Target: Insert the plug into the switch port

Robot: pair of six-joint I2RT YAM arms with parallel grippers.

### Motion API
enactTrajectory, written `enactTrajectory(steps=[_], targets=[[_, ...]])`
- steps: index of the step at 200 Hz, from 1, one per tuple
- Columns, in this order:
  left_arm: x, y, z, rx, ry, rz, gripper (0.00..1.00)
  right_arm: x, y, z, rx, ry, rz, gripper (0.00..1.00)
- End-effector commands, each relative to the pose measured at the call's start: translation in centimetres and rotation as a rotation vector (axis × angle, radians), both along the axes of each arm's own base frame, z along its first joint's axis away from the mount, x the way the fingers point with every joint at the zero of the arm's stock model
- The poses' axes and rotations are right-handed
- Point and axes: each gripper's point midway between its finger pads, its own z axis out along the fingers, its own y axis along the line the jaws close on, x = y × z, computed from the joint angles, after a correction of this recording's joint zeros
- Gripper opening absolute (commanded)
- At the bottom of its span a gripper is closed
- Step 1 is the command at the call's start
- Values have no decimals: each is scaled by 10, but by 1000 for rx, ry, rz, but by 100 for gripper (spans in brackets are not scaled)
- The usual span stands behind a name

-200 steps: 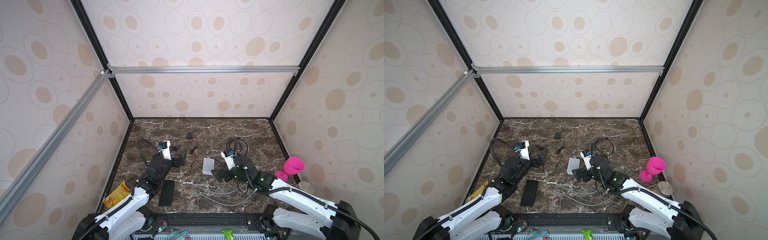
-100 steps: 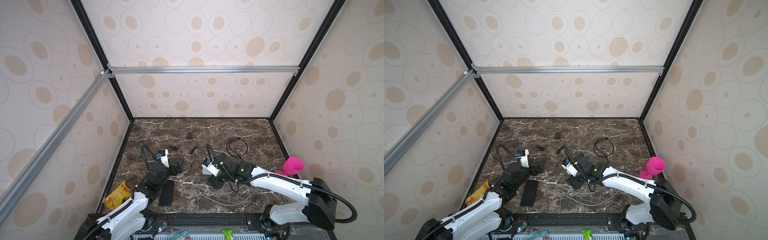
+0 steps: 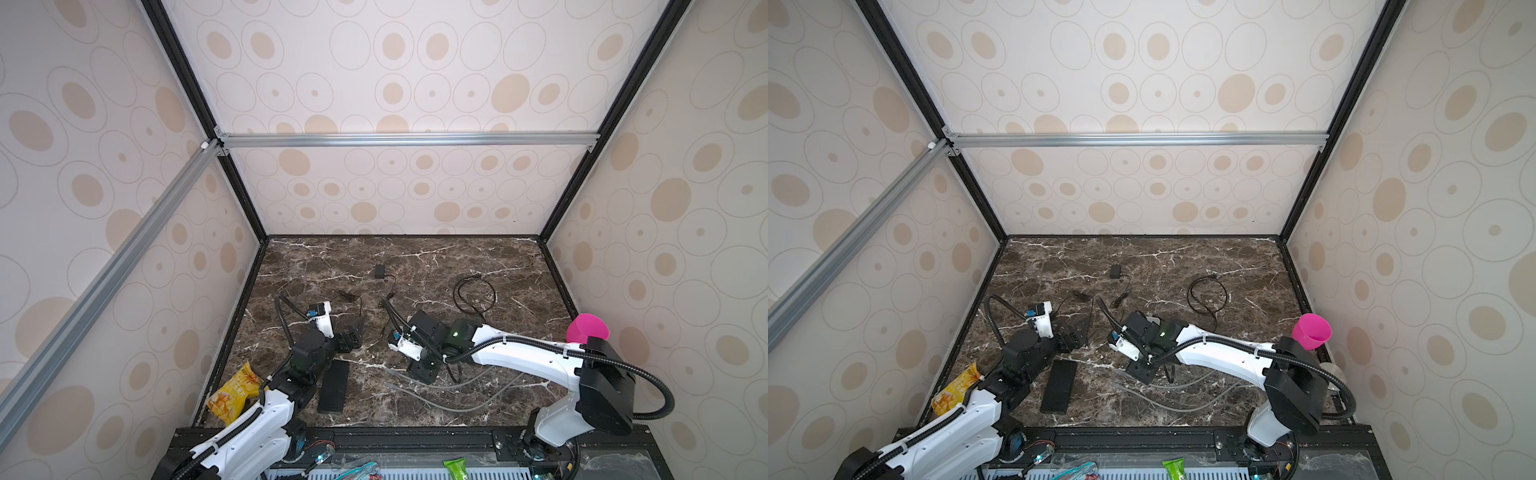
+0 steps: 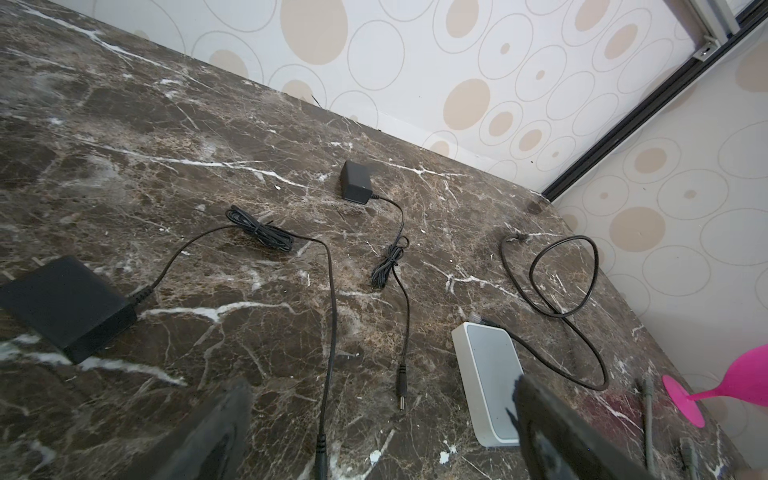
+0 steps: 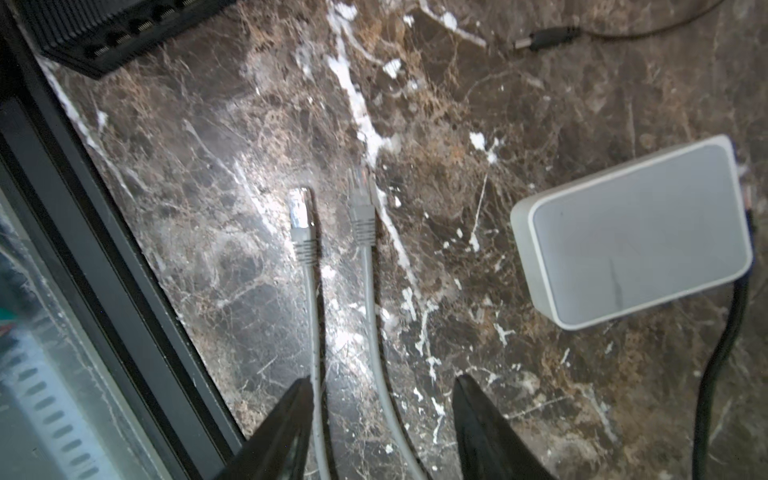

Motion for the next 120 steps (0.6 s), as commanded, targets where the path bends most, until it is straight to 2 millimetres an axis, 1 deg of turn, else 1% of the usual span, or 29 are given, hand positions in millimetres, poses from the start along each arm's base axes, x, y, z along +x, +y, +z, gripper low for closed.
enactTrajectory(steps=[1,14,25,45,58,63,75,91,108,120], targets=[[1,10,3,-29,2,56,98,2,-6,4,27,-31,-70,59],[1,14,0,-36,15,66,98,14,-2,7,44,-67,-147,60],[1,16,-2,-44,23,70,98,22,10,12,78,-73,-179,60],[1,21,-3,-62,23,79,98,35,47,29,187,-34,-233,60],[0,24,-4,-77,19,87,98,49,70,37,252,18,-304,60],[-1,24,-4,-82,16,87,97,55,77,39,279,46,-339,60],[-2,27,-2,-95,6,91,91,70,97,39,365,136,-409,59],[-4,31,-2,-109,-4,105,89,90,120,30,487,248,-467,55],[-6,35,1,-120,-17,116,87,110,137,14,527,319,-523,47],[-7,36,0,-125,-20,116,88,118,149,7,549,348,-532,46]])
